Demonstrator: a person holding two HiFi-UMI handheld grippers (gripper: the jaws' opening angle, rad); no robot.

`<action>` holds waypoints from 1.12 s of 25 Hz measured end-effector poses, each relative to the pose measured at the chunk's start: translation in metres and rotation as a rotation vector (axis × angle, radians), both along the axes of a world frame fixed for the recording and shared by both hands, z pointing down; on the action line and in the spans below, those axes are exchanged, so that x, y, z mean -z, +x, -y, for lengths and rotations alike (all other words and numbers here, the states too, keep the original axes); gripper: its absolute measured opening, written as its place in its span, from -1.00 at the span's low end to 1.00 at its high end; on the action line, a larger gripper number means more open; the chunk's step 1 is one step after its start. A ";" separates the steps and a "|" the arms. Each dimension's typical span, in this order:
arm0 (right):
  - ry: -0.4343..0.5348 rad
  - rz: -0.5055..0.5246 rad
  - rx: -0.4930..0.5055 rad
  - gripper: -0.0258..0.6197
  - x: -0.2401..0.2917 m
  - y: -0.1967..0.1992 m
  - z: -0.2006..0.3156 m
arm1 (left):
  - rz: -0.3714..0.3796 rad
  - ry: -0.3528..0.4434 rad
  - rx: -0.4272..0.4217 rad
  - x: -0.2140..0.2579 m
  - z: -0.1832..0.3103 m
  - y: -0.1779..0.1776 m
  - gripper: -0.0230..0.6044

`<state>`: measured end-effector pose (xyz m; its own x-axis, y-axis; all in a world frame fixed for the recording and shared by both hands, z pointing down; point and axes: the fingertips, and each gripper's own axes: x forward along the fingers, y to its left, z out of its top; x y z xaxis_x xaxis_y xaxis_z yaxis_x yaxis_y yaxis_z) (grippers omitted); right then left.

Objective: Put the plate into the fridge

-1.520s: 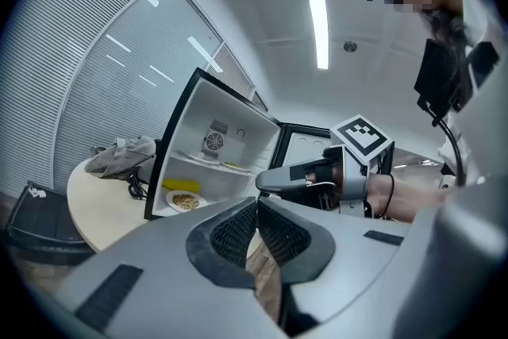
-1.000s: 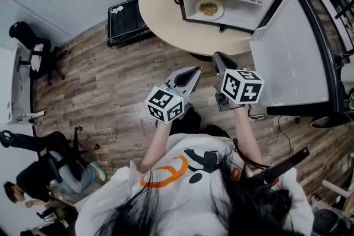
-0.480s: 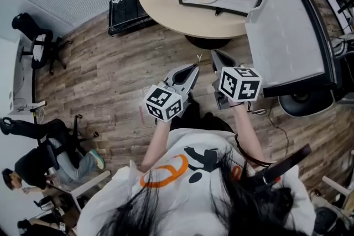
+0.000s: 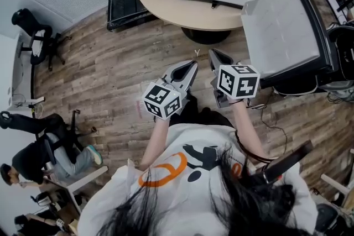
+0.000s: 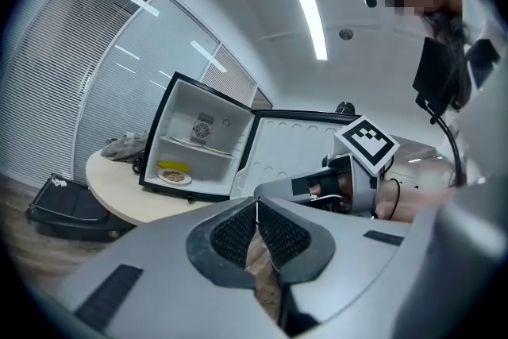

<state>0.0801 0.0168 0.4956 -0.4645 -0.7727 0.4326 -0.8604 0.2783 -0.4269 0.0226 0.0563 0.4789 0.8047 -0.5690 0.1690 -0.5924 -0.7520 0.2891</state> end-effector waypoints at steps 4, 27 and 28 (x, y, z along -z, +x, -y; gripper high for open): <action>-0.010 -0.004 0.021 -0.85 -0.004 -0.008 -0.004 | -0.002 0.004 0.016 0.001 -0.003 -0.007 -0.89; -0.005 -0.008 0.052 -0.85 -0.004 -0.032 -0.008 | -0.006 0.014 0.055 0.002 -0.012 -0.034 -0.89; -0.004 -0.005 0.052 -0.85 -0.003 -0.033 -0.008 | -0.004 0.015 0.057 0.003 -0.013 -0.036 -0.89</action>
